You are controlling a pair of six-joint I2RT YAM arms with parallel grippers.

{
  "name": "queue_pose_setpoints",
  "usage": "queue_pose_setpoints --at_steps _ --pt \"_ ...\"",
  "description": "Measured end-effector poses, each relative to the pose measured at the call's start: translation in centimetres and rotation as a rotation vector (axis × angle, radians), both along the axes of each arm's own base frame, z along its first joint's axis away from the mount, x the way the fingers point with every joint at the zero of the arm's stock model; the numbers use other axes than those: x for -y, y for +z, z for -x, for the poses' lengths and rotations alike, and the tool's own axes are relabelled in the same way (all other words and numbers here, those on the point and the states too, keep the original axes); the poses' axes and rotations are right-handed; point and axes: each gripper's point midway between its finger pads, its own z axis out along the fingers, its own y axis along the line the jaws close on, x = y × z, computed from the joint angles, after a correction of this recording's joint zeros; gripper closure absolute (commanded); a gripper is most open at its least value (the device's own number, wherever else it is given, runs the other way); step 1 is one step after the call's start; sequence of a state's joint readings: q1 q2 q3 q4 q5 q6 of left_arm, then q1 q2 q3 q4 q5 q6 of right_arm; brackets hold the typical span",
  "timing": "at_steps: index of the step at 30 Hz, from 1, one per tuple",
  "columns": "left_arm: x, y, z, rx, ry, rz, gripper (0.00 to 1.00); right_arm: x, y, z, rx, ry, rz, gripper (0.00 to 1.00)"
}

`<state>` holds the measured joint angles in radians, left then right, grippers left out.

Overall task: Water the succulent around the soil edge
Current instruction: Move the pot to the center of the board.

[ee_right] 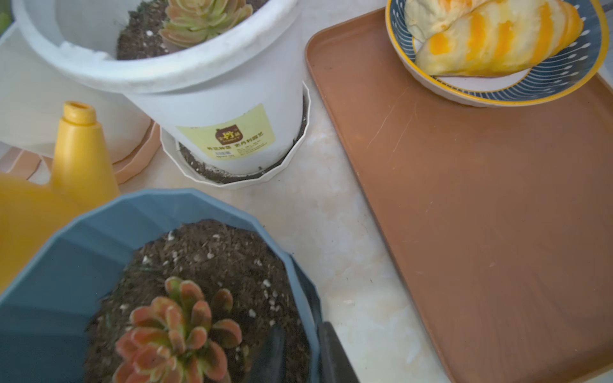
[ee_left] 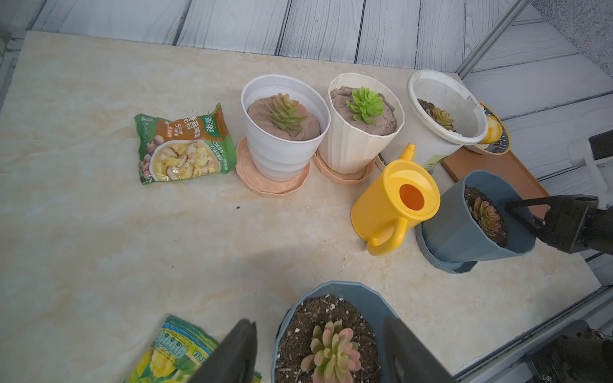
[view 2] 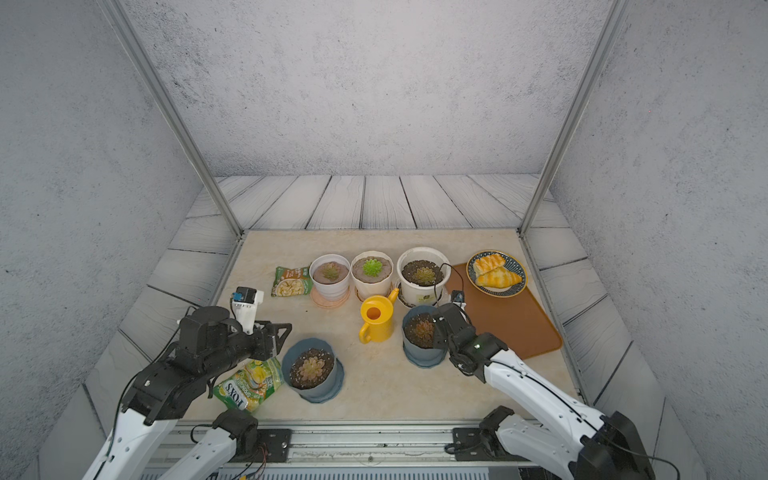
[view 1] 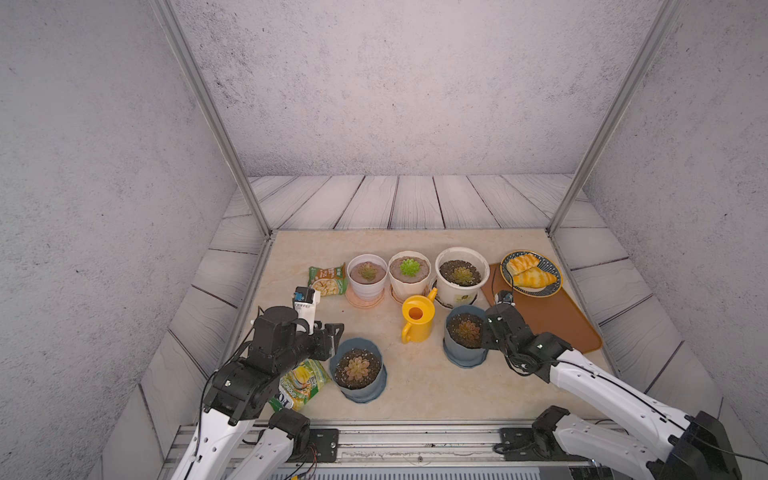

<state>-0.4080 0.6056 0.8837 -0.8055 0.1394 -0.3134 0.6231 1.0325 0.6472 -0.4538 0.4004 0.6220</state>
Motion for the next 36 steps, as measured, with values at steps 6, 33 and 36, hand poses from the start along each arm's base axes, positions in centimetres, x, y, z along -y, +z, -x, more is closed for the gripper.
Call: queue_pose_setpoints --at_steps 6,33,36 --pt "0.0 0.0 0.0 -0.001 0.0 0.0 0.32 -0.3 -0.1 -2.0 0.007 -0.018 0.062 0.8" --pt "-1.8 -2.9 -0.5 -0.202 0.164 -0.066 0.29 -4.3 9.6 -4.4 0.085 0.251 0.023 0.18" --pt "-2.0 -4.3 -0.3 -0.289 0.213 -0.065 0.32 -6.0 11.5 -4.3 0.096 0.332 -0.024 0.17"
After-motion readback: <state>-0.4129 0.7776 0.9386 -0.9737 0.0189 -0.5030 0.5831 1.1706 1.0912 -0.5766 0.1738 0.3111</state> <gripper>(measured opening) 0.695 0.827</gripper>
